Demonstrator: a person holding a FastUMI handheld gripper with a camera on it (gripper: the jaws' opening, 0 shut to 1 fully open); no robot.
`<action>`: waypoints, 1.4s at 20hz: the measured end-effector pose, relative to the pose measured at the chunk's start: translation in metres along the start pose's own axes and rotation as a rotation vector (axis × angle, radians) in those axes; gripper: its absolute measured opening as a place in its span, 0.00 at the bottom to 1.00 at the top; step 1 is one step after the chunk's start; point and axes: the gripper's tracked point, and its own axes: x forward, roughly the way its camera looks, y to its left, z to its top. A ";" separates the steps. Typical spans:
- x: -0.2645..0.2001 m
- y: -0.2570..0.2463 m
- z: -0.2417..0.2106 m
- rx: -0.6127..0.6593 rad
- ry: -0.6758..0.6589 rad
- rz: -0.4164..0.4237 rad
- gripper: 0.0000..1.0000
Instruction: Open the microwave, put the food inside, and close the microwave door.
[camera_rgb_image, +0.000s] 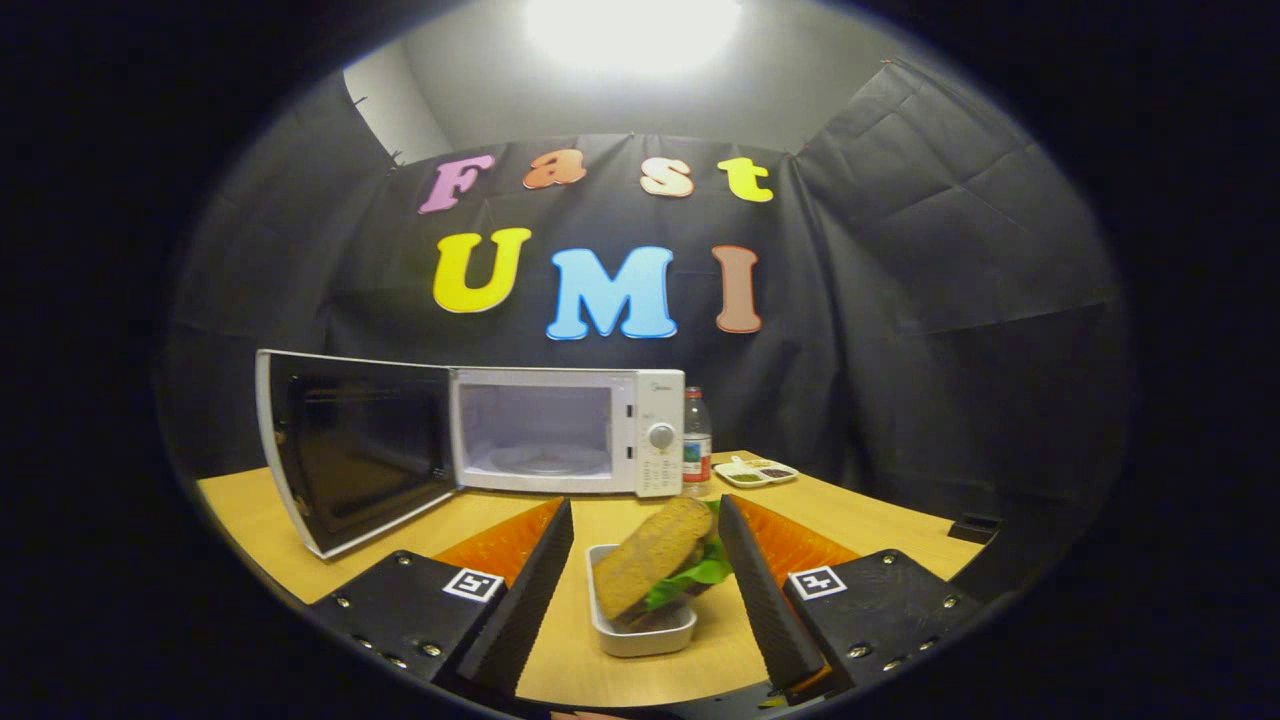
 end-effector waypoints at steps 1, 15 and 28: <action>0.005 -0.010 -0.009 0.005 0.015 -0.008 0.88; 0.061 -0.001 -0.073 0.377 0.225 0.107 0.63; 0.053 0.013 -0.014 0.356 0.145 0.084 0.23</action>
